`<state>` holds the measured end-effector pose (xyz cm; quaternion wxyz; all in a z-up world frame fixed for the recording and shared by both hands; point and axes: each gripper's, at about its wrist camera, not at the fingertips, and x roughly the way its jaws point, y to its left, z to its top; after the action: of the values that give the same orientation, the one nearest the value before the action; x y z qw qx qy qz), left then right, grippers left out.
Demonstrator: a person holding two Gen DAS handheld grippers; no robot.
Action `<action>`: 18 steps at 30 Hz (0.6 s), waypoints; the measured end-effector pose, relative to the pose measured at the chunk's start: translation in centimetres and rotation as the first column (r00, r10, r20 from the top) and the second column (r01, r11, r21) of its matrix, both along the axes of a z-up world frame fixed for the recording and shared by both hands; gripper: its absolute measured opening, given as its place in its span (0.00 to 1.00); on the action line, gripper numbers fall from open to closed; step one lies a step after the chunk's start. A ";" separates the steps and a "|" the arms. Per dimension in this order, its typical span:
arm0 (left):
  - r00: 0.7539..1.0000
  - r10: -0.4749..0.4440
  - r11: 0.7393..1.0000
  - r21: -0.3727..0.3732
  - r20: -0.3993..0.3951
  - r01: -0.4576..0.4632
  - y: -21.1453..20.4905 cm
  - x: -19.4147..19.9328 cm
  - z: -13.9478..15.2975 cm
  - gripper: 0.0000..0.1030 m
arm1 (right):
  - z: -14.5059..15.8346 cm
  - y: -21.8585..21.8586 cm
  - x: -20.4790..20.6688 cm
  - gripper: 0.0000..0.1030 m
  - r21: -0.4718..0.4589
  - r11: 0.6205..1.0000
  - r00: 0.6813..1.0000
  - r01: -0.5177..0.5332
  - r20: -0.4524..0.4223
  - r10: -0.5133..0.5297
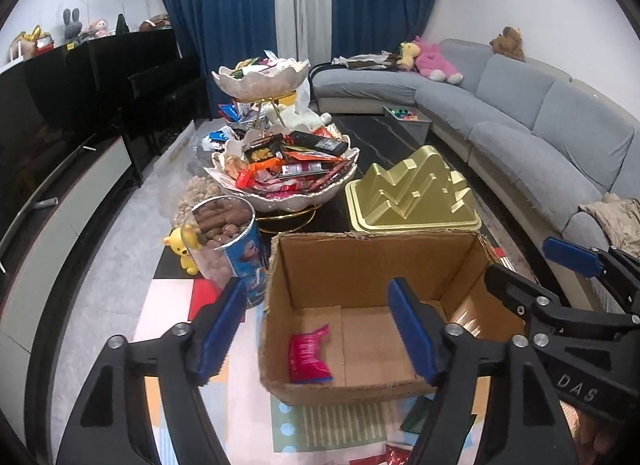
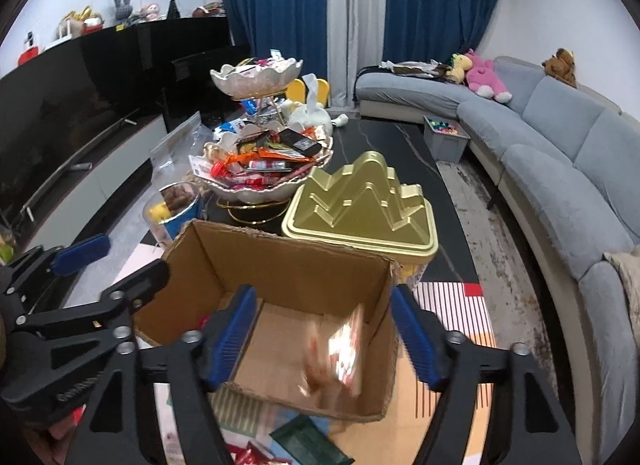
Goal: Organize snacks
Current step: 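Drop the pink bag into the box with the left tool while the right tool drops the biscuit packet, then withdraw both open tools from the box back toward the remaining snacks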
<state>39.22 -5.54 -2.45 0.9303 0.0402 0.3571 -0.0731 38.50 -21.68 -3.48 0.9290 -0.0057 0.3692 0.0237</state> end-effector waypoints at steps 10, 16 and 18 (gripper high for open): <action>0.999 0.022 1.000 0.002 0.026 -0.023 0.8 -1.5 1.7 0.81 | 1.8 -0.1 -1.6 0.74 0.000 1.000 0.999 0.020 0.030 -0.020; 0.999 0.039 0.999 -0.001 0.036 -0.039 1.4 -2.9 3.0 0.81 | 3.1 0.0 -2.9 0.74 0.005 1.000 0.998 0.030 0.048 -0.030; 0.998 0.039 0.999 0.007 0.043 -0.039 1.5 -3.4 3.3 0.81 | 3.3 0.0 -3.2 0.74 0.007 1.000 0.998 0.030 0.051 -0.031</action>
<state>35.82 -4.09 0.81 0.9389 0.0385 0.3380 -0.0528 35.25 -21.66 -0.13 0.9385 0.0021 0.3451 0.0104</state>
